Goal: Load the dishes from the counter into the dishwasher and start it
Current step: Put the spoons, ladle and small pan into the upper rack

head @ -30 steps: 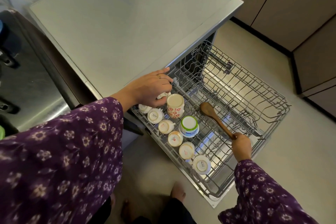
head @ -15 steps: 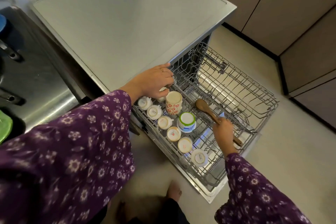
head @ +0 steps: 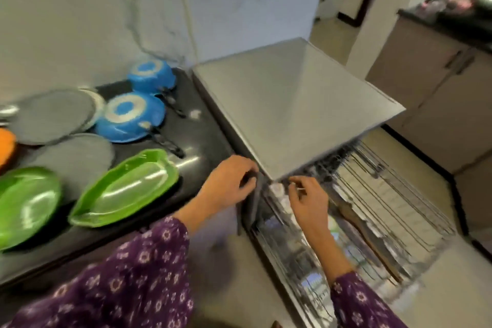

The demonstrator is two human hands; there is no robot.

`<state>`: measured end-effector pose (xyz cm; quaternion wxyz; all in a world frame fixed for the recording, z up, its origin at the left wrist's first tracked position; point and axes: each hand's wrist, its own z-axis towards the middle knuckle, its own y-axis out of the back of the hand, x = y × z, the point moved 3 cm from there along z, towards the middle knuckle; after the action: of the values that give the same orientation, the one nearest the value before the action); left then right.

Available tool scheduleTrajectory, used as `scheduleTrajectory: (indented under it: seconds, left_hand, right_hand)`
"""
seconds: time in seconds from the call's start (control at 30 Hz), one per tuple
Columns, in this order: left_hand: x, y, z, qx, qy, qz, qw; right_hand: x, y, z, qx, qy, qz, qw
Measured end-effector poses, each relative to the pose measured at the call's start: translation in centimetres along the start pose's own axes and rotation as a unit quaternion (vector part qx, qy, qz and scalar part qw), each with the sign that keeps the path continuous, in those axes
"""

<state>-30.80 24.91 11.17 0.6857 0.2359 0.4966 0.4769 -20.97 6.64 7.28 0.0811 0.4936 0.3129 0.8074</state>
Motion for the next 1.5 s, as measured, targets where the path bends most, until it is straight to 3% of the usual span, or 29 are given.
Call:
scheduleTrajectory:
  seconds: [0.23, 0.47, 0.63, 0.8, 1.27, 1.4, 1.5]
  left_hand:
    - [8.8, 15.6, -14.8, -0.110, 0.182, 0.064, 0.975]
    - [14.7, 28.0, -24.6, -0.178, 0.316, 0.131, 0.923]
    - [18.0, 32.4, -28.4, -0.200, 0.390, 0.135, 0.889]
    - [22.0, 34.2, -28.9, -0.206, 0.447, 0.129, 0.861]
    - [39.7, 36.3, -20.2, -0.244, 0.589, 0.027, 0.770]
    - [44.8, 36.9, -18.4, -0.230, 0.634, -0.005, 0.738]
    - [48.2, 37.4, -18.1, -0.253, 0.676, -0.060, 0.689]
  right_hand:
    - [17.8, -11.3, 0.0, 0.133, 0.141, 0.060, 0.979]
    - [31.4, -23.9, -2.0, 0.305, 0.264, 0.009, 0.915]
    - [37.7, -30.6, -2.8, 0.388, 0.297, -0.031, 0.872]
    - [40.0, -36.6, -0.7, 0.436, 0.297, -0.084, 0.845]
    - [40.3, -49.0, 12.7, 0.481, 0.230, -0.164, 0.830]
    - [40.9, -52.0, 15.4, 0.474, 0.235, -0.165, 0.833]
    - [41.4, -53.4, 16.5, 0.462, 0.261, -0.157, 0.833]
